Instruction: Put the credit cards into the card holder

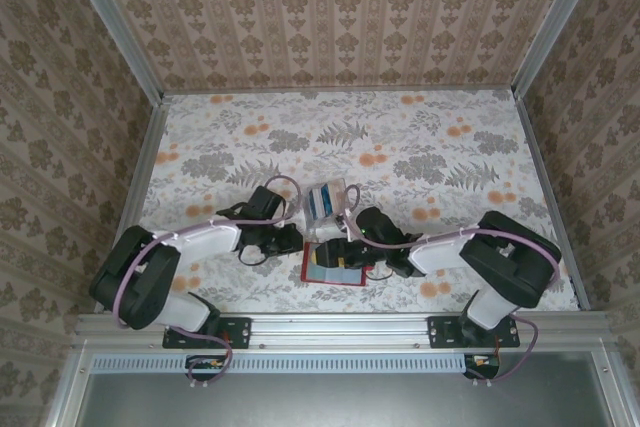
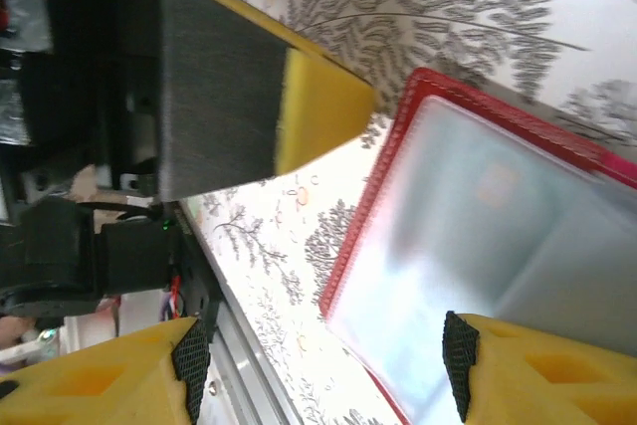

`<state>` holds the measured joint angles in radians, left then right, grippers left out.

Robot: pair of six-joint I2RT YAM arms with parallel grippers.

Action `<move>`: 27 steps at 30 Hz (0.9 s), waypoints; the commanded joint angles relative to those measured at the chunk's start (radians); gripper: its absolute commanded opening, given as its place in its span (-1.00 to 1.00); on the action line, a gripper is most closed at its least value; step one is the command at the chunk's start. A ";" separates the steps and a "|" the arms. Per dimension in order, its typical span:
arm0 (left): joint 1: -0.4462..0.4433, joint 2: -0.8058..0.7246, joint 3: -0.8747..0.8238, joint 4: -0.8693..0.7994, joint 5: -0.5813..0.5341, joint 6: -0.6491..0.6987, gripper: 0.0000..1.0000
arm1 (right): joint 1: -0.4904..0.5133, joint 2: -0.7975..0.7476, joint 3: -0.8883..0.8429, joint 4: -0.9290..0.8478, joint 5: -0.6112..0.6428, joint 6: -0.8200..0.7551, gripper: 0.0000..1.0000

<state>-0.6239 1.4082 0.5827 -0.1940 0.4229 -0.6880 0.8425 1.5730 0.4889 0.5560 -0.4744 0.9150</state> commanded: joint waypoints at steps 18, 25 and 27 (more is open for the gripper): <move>0.039 -0.146 0.030 -0.065 -0.021 0.005 -0.61 | -0.004 -0.285 0.323 -0.867 0.484 -0.240 0.30; 0.109 -0.243 0.074 -0.200 -0.039 0.060 -0.46 | -0.076 -0.075 0.523 -0.884 0.510 -0.274 0.27; 0.144 -0.265 0.087 -0.251 -0.040 0.081 -0.44 | -0.088 -0.034 0.548 -0.877 0.500 -0.280 0.27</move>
<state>-0.5144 1.1782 0.6346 -0.3416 0.3969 -0.6575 0.7700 1.4891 1.0012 -0.2661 -0.0029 0.6697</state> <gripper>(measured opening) 0.278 0.635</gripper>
